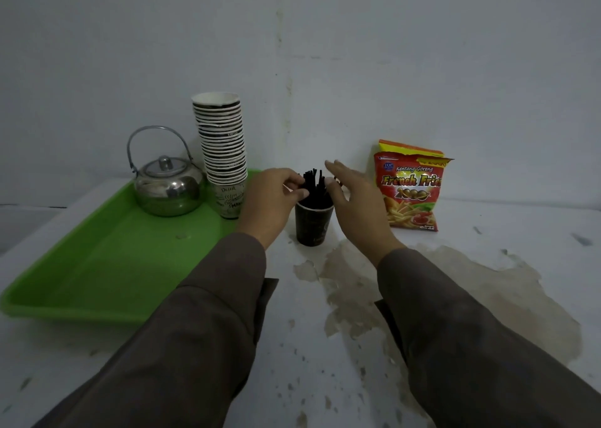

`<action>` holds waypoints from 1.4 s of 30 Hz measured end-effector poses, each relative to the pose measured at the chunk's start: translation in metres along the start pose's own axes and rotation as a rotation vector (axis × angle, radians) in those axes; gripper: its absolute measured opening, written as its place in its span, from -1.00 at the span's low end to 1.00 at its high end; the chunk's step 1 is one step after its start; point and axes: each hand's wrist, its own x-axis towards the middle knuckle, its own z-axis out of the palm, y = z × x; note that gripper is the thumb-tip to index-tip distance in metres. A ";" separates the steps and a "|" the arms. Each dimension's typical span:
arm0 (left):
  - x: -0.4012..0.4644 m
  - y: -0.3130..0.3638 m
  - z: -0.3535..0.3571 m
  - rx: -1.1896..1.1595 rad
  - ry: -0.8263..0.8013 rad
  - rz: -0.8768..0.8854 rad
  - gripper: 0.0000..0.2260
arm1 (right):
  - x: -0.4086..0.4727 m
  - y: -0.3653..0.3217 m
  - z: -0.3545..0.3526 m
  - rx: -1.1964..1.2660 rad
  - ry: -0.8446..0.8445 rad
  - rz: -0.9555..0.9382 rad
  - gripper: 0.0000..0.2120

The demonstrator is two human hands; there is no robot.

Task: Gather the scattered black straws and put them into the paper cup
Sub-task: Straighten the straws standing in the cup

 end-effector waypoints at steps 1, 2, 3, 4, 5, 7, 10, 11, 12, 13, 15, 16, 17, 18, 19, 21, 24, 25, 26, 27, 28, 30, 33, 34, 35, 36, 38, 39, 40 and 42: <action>-0.002 -0.001 -0.001 -0.037 0.024 -0.004 -0.83 | -0.002 0.000 -0.001 0.028 0.026 0.018 -0.62; -0.005 -0.002 -0.001 -0.074 0.044 -0.020 -0.80 | -0.005 0.001 -0.002 0.060 0.056 0.053 -0.62; -0.008 -0.005 -0.001 -0.103 0.053 -0.047 -0.75 | -0.008 0.003 -0.003 0.108 0.085 0.103 -0.60; -0.011 -0.007 0.000 -0.127 0.048 -0.083 -0.68 | -0.012 0.005 -0.003 0.173 0.111 0.165 -0.57; -0.015 -0.009 0.003 -0.151 0.027 -0.123 -0.60 | -0.017 0.007 -0.002 0.239 0.129 0.232 -0.53; -0.022 -0.011 0.010 -0.176 -0.043 -0.197 -0.44 | -0.024 0.011 0.002 0.328 0.094 0.359 -0.45; -0.029 -0.012 0.021 -0.206 -0.120 -0.249 -0.31 | -0.030 0.017 0.010 0.386 -0.115 0.476 -0.35; -0.030 -0.011 0.024 -0.237 -0.133 -0.249 -0.32 | -0.030 0.018 0.013 0.400 -0.158 0.490 -0.32; -0.030 -0.011 0.026 -0.265 -0.142 -0.242 -0.36 | -0.029 0.018 0.016 0.414 -0.175 0.492 -0.30; -0.030 -0.011 0.028 -0.286 -0.144 -0.235 -0.40 | -0.028 0.018 0.017 0.426 -0.178 0.482 -0.30; -0.029 -0.012 0.031 -0.311 -0.125 -0.242 -0.46 | -0.025 0.018 0.019 0.434 -0.186 0.431 -0.34; -0.028 -0.013 0.033 -0.317 -0.112 -0.244 -0.48 | -0.024 0.018 0.019 0.424 -0.193 0.400 -0.38; -0.027 -0.013 0.034 -0.319 -0.099 -0.239 -0.50 | -0.022 0.018 0.020 0.410 -0.194 0.375 -0.42; -0.025 -0.014 0.035 -0.317 -0.088 -0.230 -0.52 | -0.020 0.018 0.021 0.396 -0.187 0.361 -0.44; -0.023 -0.014 0.036 -0.314 -0.077 -0.222 -0.54 | -0.017 0.018 0.021 0.386 -0.178 0.355 -0.45; -0.015 -0.013 0.038 -0.298 -0.066 -0.207 -0.55 | -0.009 0.019 0.022 0.369 -0.168 0.344 -0.45; 0.003 -0.012 0.038 -0.285 -0.085 -0.183 -0.54 | 0.008 0.019 0.021 0.363 -0.169 0.325 -0.43; 0.010 -0.012 0.037 -0.282 -0.093 -0.175 -0.54 | 0.014 0.020 0.020 0.372 -0.165 0.319 -0.43; 0.017 -0.013 0.038 -0.276 -0.100 -0.169 -0.55 | 0.019 0.021 0.020 0.385 -0.160 0.317 -0.44; 0.023 -0.014 0.038 -0.270 -0.106 -0.168 -0.55 | 0.024 0.022 0.021 0.400 -0.156 0.318 -0.44; 0.029 -0.015 0.040 -0.268 -0.113 -0.172 -0.55 | 0.029 0.024 0.021 0.412 -0.153 0.324 -0.45; 0.037 -0.019 0.043 -0.272 -0.124 -0.188 -0.55 | 0.036 0.029 0.025 0.423 -0.149 0.343 -0.45; 0.043 -0.027 0.049 -0.266 -0.132 -0.207 -0.58 | 0.042 0.036 0.031 0.426 -0.147 0.367 -0.44; 0.044 -0.029 0.051 -0.260 -0.134 -0.210 -0.59 | 0.043 0.038 0.033 0.425 -0.149 0.373 -0.44; 0.045 -0.031 0.053 -0.255 -0.135 -0.213 -0.59 | 0.043 0.041 0.034 0.422 -0.151 0.380 -0.44; 0.046 -0.033 0.055 -0.254 -0.138 -0.214 -0.60 | 0.043 0.043 0.036 0.416 -0.151 0.387 -0.44; 0.047 -0.035 0.058 -0.256 -0.151 -0.210 -0.60 | 0.043 0.048 0.038 0.396 -0.138 0.396 -0.44; 0.049 -0.036 0.058 -0.258 -0.158 -0.208 -0.60 | 0.043 0.051 0.039 0.386 -0.127 0.395 -0.45; 0.050 -0.037 0.059 -0.262 -0.166 -0.208 -0.60 | 0.044 0.053 0.040 0.370 -0.115 0.393 -0.46; 0.053 -0.039 0.059 -0.280 -0.189 -0.215 -0.59 | 0.044 0.056 0.043 0.339 -0.090 0.393 -0.48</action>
